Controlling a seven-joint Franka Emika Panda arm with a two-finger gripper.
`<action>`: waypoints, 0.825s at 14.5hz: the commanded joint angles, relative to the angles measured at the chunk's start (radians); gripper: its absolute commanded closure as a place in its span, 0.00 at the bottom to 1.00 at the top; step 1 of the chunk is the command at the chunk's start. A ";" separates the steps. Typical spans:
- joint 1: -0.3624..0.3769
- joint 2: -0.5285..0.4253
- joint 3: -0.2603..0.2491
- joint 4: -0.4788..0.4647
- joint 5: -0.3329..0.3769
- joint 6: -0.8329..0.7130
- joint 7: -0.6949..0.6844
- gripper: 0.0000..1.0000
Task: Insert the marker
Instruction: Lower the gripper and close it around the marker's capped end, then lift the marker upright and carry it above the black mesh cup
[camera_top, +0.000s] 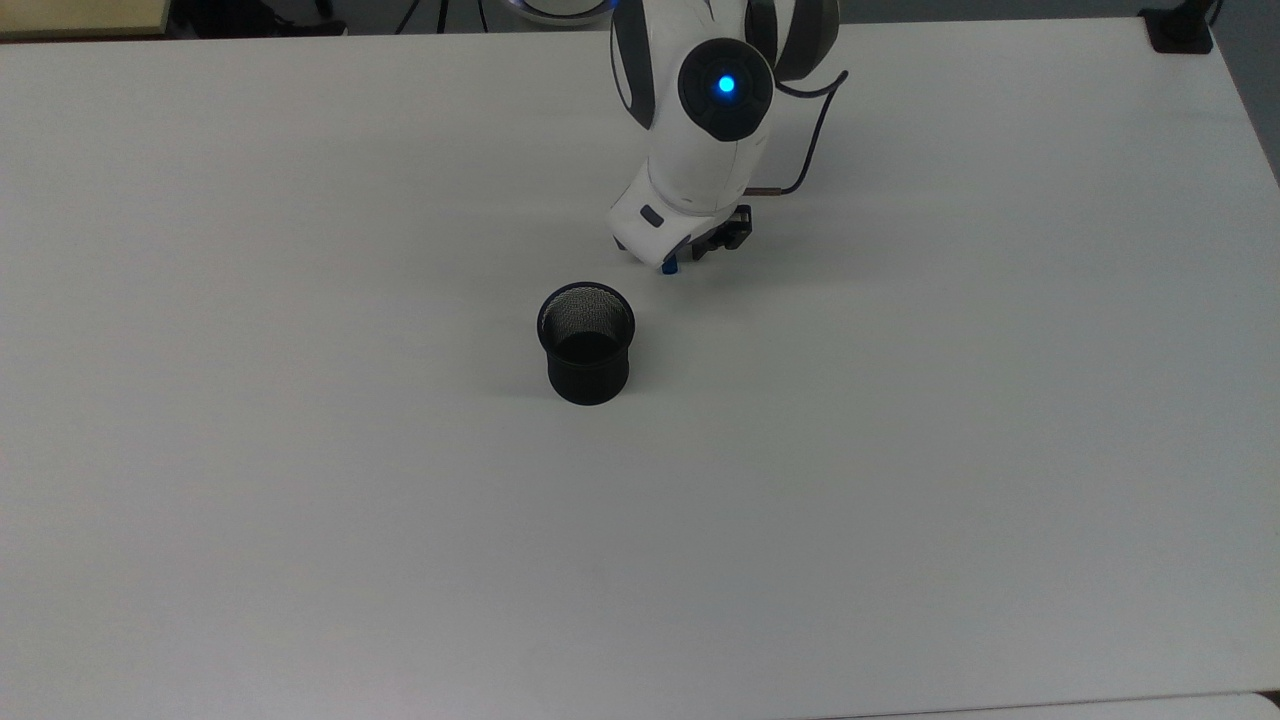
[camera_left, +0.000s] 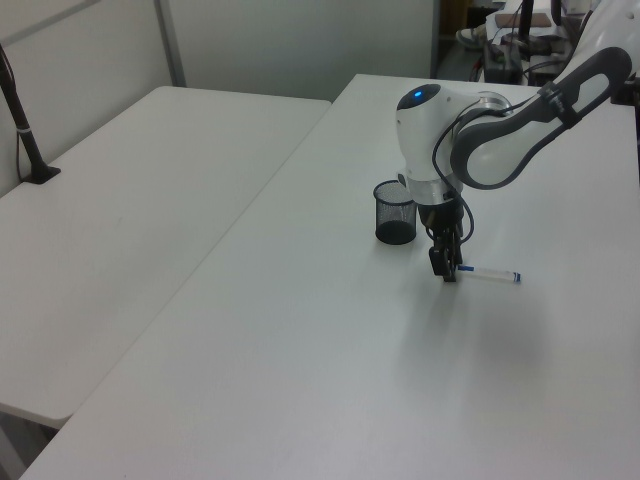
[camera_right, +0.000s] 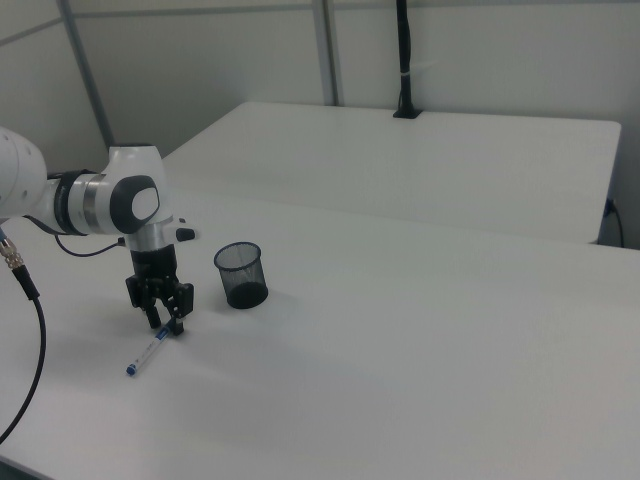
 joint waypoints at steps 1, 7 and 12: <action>0.003 0.012 0.000 -0.004 -0.016 0.019 0.021 0.71; 0.003 0.009 0.000 -0.002 -0.015 0.012 0.021 1.00; -0.010 -0.056 -0.002 0.032 -0.013 -0.118 -0.026 1.00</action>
